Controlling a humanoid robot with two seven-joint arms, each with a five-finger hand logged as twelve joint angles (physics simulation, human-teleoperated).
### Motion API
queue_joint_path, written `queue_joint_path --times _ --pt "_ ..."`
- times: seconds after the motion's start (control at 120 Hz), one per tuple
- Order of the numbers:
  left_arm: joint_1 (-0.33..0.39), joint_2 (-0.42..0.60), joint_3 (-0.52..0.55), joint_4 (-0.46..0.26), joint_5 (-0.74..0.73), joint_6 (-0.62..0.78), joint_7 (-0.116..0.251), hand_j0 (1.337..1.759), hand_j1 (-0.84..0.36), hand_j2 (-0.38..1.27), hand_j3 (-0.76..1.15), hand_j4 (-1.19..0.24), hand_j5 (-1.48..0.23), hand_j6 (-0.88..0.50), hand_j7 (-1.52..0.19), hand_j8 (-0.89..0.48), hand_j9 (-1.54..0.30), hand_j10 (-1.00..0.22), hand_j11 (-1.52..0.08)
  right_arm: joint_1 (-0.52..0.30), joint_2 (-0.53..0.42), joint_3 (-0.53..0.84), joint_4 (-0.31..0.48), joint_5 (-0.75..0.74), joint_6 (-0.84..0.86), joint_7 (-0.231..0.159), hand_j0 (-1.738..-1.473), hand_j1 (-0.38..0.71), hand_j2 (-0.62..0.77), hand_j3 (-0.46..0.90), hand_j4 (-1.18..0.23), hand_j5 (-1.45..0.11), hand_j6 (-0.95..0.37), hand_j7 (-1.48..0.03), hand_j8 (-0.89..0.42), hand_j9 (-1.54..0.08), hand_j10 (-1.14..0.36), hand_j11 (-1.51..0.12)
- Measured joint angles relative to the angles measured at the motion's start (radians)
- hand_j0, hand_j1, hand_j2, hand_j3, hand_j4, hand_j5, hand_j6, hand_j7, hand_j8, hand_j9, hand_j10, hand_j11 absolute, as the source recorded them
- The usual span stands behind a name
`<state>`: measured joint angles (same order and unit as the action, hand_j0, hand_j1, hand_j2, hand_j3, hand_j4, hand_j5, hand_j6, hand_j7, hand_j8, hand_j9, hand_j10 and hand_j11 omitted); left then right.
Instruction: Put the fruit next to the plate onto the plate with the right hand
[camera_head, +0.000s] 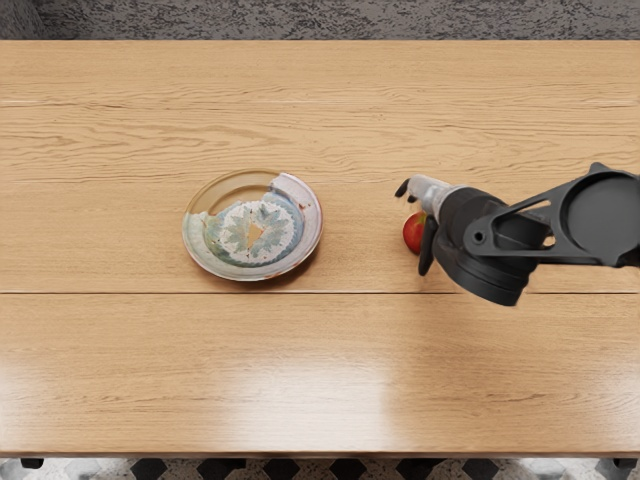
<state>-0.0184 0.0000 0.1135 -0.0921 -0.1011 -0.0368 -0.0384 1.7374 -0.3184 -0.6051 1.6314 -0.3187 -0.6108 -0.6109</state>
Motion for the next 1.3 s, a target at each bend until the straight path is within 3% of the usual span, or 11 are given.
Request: queue_joint_path --times 0.692,1.058,1.3 --pt "0.000 0.000 0.000 0.000 0.000 0.000 0.000 1.658 0.07 0.05 0.00 -0.23 -0.30 -0.23 -0.30 -0.23 -0.30 -0.23 -0.30 -0.119 0.105 -0.071 -0.238 0.014 0.000 0.000 -1.658 -0.04 -0.05 0.00 -0.26 -0.33 -0.26 -0.33 -0.26 -0.33 -0.26 -0.33" --pt "0.000 0.000 0.000 0.000 0.000 0.000 0.000 1.658 0.07 0.05 0.00 -0.23 -0.30 -0.23 -0.30 -0.23 -0.30 -0.23 -0.30 -0.147 0.180 -0.065 -0.323 0.032 0.000 0.000 -1.658 -0.04 -0.05 0.00 -0.26 -0.34 -0.26 -0.34 -0.26 -0.34 -0.26 -0.34" --pt "0.000 0.000 0.000 0.000 0.000 0.000 0.000 1.658 0.07 0.05 0.00 -0.23 -0.30 -0.23 -0.30 -0.23 -0.30 -0.23 -0.30 -0.168 0.207 -0.065 -0.351 0.032 0.000 0.000 -1.658 0.06 -0.07 0.00 -0.34 -0.44 -0.34 -0.44 -0.34 -0.44 -0.34 -0.44"
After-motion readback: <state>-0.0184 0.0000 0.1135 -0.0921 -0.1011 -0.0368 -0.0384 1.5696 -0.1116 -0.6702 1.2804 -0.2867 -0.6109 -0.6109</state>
